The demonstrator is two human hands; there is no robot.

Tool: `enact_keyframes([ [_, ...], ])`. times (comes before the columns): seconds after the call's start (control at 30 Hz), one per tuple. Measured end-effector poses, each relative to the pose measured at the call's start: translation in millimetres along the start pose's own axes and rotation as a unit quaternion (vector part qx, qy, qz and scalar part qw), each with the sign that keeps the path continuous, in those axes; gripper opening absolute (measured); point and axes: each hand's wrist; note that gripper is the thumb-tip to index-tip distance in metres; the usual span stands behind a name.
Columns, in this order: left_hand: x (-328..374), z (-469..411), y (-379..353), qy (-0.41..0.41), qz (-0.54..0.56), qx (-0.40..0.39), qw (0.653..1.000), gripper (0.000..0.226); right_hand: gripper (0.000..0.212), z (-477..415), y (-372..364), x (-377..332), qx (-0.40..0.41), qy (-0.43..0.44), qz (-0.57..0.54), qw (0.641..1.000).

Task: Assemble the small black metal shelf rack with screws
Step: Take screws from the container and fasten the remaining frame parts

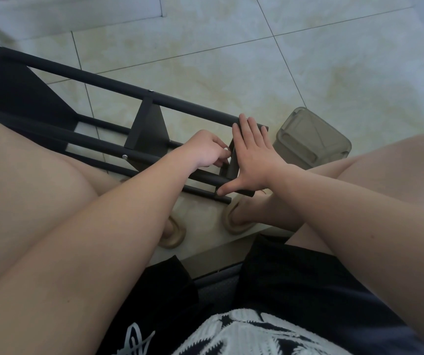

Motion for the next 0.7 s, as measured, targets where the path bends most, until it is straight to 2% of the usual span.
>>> enact_keyframes([
  [0.7, -1.1, 4.1, 7.7, 0.043, -0.011, -0.083, 0.996, 0.013, 0.162, 2.8, -3.0, 2.2, 0.003, 0.008, 0.026, 1.0],
])
Point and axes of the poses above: each hand's wrist, its own z-axis away from the middle knuckle, its own y-axis out of the back of the hand, x = y × z, and after that the axes turned 4 degrees about -z, right-handed
